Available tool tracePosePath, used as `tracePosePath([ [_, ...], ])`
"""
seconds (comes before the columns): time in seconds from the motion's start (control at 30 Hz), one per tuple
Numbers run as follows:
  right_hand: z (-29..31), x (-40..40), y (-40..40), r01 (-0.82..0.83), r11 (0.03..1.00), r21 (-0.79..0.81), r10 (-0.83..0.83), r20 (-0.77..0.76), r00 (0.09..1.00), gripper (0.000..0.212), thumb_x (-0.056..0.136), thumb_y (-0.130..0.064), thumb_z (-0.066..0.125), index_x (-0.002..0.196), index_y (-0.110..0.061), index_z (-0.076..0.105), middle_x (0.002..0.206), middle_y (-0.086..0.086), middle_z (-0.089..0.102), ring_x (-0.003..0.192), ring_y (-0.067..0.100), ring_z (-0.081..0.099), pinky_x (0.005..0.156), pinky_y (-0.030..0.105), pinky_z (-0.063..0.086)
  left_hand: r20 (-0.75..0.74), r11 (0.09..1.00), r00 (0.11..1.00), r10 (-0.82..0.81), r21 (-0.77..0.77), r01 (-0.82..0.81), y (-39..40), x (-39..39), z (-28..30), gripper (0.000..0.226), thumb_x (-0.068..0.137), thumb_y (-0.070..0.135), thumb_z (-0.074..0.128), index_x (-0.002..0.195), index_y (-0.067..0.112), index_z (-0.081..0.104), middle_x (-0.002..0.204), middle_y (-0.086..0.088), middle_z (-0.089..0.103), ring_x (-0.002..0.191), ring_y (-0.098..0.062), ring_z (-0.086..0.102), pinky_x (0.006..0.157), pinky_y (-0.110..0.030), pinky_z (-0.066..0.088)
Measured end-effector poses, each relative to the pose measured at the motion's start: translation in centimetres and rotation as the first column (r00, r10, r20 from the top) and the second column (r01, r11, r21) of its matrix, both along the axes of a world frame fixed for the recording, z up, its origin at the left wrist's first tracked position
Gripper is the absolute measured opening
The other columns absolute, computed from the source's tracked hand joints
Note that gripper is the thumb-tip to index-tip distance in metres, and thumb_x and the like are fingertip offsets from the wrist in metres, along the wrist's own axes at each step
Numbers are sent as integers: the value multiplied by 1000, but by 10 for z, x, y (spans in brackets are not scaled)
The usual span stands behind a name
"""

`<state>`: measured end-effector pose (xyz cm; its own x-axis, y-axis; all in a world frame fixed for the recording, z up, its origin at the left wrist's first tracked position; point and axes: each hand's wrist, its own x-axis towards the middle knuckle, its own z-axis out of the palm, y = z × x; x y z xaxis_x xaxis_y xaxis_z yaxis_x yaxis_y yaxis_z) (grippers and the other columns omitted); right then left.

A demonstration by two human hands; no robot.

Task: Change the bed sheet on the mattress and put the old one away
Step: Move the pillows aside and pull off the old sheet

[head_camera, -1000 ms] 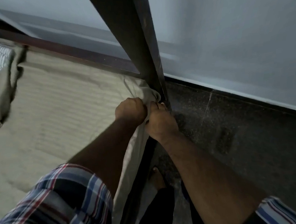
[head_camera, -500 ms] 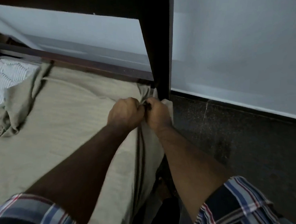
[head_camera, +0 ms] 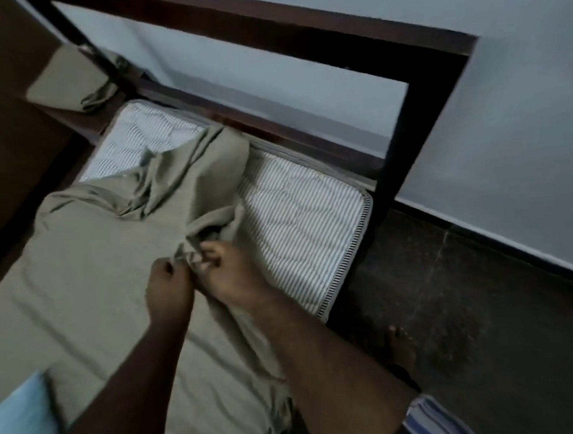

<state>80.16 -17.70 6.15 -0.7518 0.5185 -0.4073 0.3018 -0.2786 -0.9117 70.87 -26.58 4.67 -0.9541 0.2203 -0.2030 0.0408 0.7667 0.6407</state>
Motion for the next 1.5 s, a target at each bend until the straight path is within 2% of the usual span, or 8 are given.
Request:
tracePosePath([
  [0.13, -44, 34, 5, -123, 979, 161, 65, 327, 943, 37, 88, -23, 66, 124, -14, 64, 123, 9, 68, 114, 27, 63, 97, 33, 50, 228, 983, 974, -6, -178, 47, -21, 4, -14, 51, 89, 40, 66, 128, 8, 58, 117, -15, 68, 110, -35, 63, 98, -41, 49],
  [0.3, -91, 85, -26, -146, 982, 120, 46, 599, 799, 59, 74, -32, 69, 127, -7, 57, 125, 16, 62, 118, 34, 59, 95, 35, 50, 454, 971, 891, -20, -202, 125, -78, 53, -51, 32, 87, 37, 68, 113, 20, 63, 101, -10, 72, 99, -31, 69, 94, -42, 54],
  [0.63, -173, 140, -131, 208, 936, 282, -330, 505, 798, 93, 62, -26, 93, 140, -5, 47, 134, 17, 48, 124, 31, 47, 106, 32, 36, 571, 967, 781, 254, -160, -197, -215, 178, -124, 24, 90, 26, 59, 114, 24, 61, 103, 0, 68, 91, -19, 66, 79, -33, 52],
  [0.8, -199, 164, -190, 329, 933, -147, -226, 471, 853, 76, 68, -19, 93, 132, -7, 55, 123, 4, 66, 101, 16, 67, 82, 27, 56, 662, 897, 648, 376, -84, -434, -267, 219, -145, 13, 95, 23, 59, 92, 14, 67, 89, -8, 69, 80, -25, 67, 76, -39, 59],
  [1.0, -185, 165, -309, 92, 928, -361, 105, 491, 865, 28, 92, -20, 71, 113, -1, 71, 108, 10, 74, 92, 23, 70, 86, 37, 56, 759, 636, 317, 569, -162, -754, -344, 258, -154, 26, 99, 36, 54, 97, 11, 64, 76, -7, 60, 60, -20, 55, 60, -29, 48],
  [1.2, -115, 152, -367, 87, 603, -793, 124, 201, 972, 35, 98, -19, 55, 130, -5, 64, 120, 10, 72, 110, 27, 69, 92, 40, 56, 924, 333, -24, 381, -161, -929, -402, 275, -141, 66, 95, 65, 49, 137, 15, 47, 132, -14, 54, 113, -35, 59, 89, -43, 53],
  [1.4, -64, 170, -355, 21, 517, -856, -28, 8, 1000, 49, 101, -35, 44, 137, -3, 57, 138, 19, 60, 128, 35, 57, 111, 51, 41, 988, -97, 41, 147, 55, -994, -427, 258, -131, 28, 103, 30, 46, 97, 10, 65, 78, -11, 74, 70, -25, 70, 63, -38, 61],
  [1.5, -63, 183, -348, 38, 588, -808, -139, -54, 989, 47, 101, -45, 46, 134, -16, 62, 139, 11, 61, 127, 31, 59, 107, 54, 45, 948, -285, 118, 296, 205, -936, -447, 242, -123, 22, 97, 18, 50, 111, 14, 67, 91, -8, 76, 86, -26, 70, 59, -35, 62],
])
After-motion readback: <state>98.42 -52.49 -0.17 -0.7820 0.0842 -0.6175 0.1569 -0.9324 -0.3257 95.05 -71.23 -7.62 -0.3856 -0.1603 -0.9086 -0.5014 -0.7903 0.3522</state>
